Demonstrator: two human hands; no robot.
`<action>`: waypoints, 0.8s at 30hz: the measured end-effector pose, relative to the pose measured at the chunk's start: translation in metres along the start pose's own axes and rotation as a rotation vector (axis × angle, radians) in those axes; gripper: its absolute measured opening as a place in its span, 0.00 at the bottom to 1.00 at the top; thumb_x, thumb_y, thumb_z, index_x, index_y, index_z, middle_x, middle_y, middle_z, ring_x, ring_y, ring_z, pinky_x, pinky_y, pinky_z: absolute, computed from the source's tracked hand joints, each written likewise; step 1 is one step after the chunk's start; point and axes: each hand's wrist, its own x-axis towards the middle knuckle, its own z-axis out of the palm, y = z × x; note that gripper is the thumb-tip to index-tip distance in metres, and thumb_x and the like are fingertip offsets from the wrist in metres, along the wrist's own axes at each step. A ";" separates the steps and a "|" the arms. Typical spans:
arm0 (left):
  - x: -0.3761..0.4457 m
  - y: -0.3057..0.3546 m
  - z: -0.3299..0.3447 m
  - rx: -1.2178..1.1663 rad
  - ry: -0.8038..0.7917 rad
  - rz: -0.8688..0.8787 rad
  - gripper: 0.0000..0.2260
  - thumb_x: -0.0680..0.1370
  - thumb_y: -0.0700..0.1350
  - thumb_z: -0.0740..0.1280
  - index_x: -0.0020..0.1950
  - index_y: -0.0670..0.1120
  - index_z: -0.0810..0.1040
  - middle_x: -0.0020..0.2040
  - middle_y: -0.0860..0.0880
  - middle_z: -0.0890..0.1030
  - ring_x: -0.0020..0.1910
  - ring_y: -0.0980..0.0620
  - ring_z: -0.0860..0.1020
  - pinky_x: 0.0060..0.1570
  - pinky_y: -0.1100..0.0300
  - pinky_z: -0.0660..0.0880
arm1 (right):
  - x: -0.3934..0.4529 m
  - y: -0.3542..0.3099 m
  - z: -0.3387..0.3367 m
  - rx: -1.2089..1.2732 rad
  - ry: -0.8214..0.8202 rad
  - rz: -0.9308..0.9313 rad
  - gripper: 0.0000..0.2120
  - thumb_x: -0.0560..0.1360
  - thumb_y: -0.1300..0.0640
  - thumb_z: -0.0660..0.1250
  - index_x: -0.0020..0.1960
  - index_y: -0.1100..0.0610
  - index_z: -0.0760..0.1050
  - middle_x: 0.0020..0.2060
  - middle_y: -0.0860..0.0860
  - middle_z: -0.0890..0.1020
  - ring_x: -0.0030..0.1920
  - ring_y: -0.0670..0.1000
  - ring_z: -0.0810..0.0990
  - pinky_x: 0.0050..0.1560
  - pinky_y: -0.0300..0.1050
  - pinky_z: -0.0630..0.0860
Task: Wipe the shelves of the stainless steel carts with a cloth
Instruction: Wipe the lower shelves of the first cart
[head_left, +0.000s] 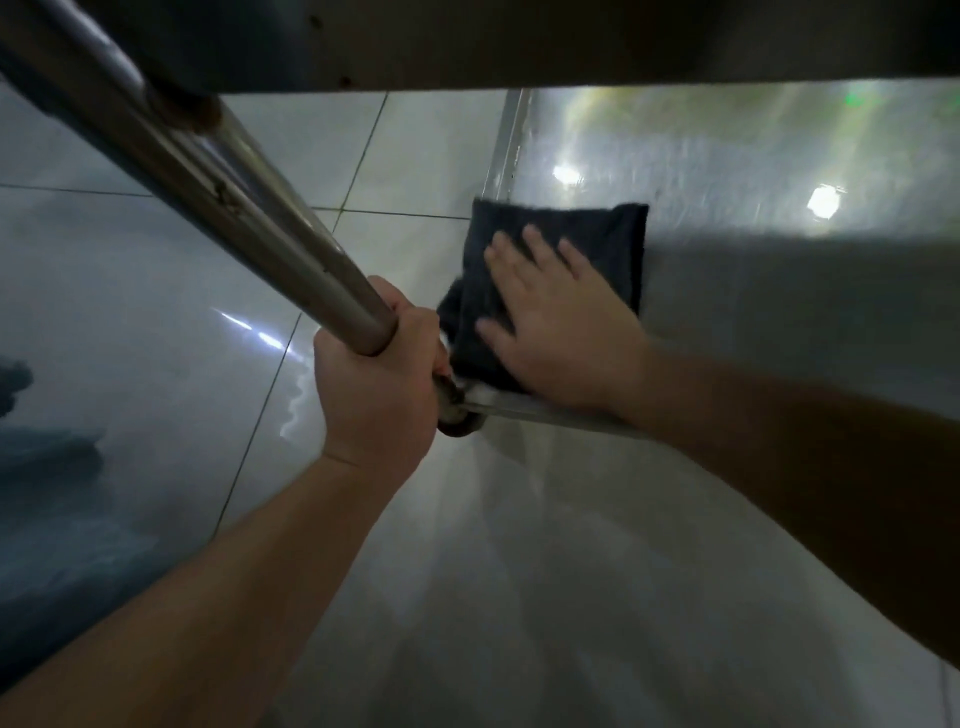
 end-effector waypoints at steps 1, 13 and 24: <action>0.000 0.000 0.000 -0.005 0.003 -0.006 0.06 0.71 0.35 0.64 0.36 0.42 0.68 0.25 0.50 0.71 0.27 0.51 0.71 0.31 0.61 0.73 | -0.022 -0.001 0.001 -0.005 -0.054 -0.096 0.36 0.83 0.36 0.45 0.85 0.53 0.47 0.84 0.49 0.49 0.84 0.52 0.43 0.82 0.54 0.40; 0.001 0.002 0.000 -0.049 -0.010 -0.082 0.11 0.70 0.35 0.65 0.33 0.49 0.70 0.25 0.51 0.71 0.26 0.53 0.72 0.31 0.57 0.73 | 0.091 0.043 -0.021 0.014 0.034 0.194 0.35 0.83 0.37 0.46 0.85 0.52 0.47 0.84 0.50 0.50 0.84 0.55 0.47 0.81 0.57 0.43; 0.000 0.004 -0.005 -0.012 -0.053 -0.098 0.14 0.73 0.38 0.66 0.31 0.54 0.75 0.27 0.51 0.73 0.27 0.52 0.72 0.30 0.58 0.74 | 0.015 -0.022 0.017 0.045 0.057 -0.028 0.32 0.83 0.33 0.42 0.83 0.43 0.53 0.84 0.49 0.50 0.84 0.54 0.47 0.81 0.58 0.43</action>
